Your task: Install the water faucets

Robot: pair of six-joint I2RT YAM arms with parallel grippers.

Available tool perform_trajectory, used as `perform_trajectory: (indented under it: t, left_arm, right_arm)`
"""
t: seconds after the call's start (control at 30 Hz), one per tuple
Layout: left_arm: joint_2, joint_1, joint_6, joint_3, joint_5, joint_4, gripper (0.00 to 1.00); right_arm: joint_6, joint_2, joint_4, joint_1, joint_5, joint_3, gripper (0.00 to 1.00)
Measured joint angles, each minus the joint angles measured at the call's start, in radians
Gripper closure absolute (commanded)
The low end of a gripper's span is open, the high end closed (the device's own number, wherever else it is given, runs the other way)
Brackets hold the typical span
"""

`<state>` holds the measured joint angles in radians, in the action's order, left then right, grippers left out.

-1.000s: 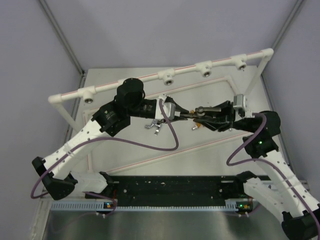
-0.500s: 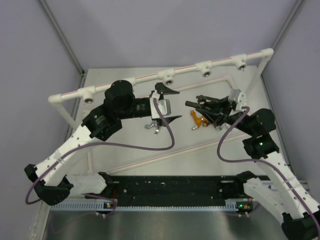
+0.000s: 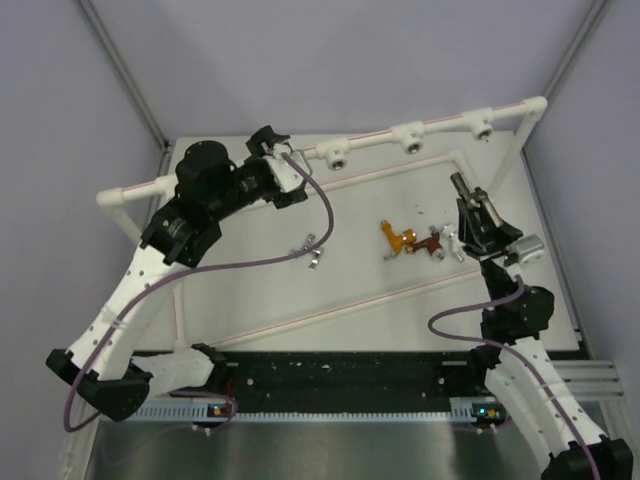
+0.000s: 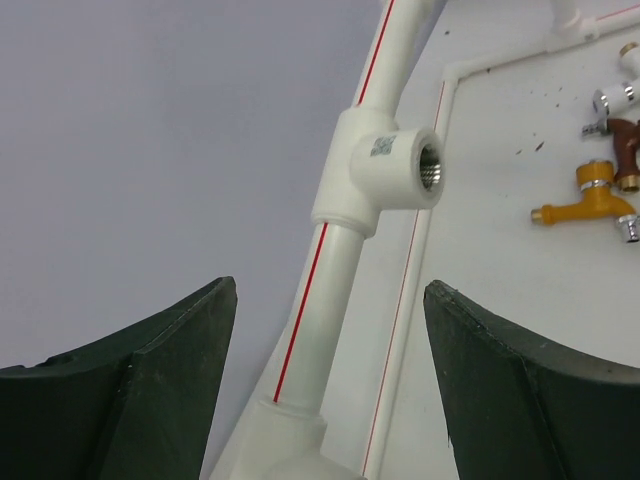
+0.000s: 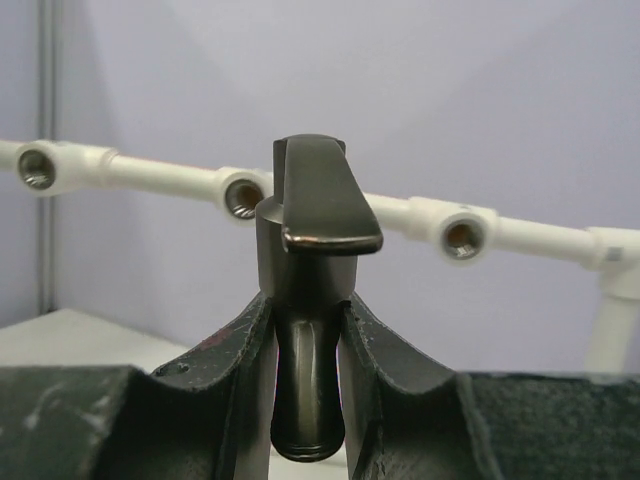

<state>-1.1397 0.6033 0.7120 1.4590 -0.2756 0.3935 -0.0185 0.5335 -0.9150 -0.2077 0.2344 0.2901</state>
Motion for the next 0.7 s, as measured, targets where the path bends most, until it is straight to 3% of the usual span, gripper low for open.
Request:
perform_trajectory:
  t: [0.17, 0.3, 0.7]
  left_arm:
    - [-0.062, -0.048, 0.029, 0.025, 0.001, 0.048, 0.30]
    - [-0.102, -0.053, 0.057, 0.057, 0.012, 0.074, 0.38]
    - [-0.144, -0.053, 0.102, 0.063, 0.091, 0.060, 0.37]
  right_arm:
    - [0.032, 0.054, -0.254, 0.062, -0.099, -0.081, 1.00]
    - [0.112, 0.154, -0.330, 0.161, -0.113, -0.088, 1.00]
    - [0.305, 0.303, -0.345, 0.398, 0.006, -0.058, 1.00]
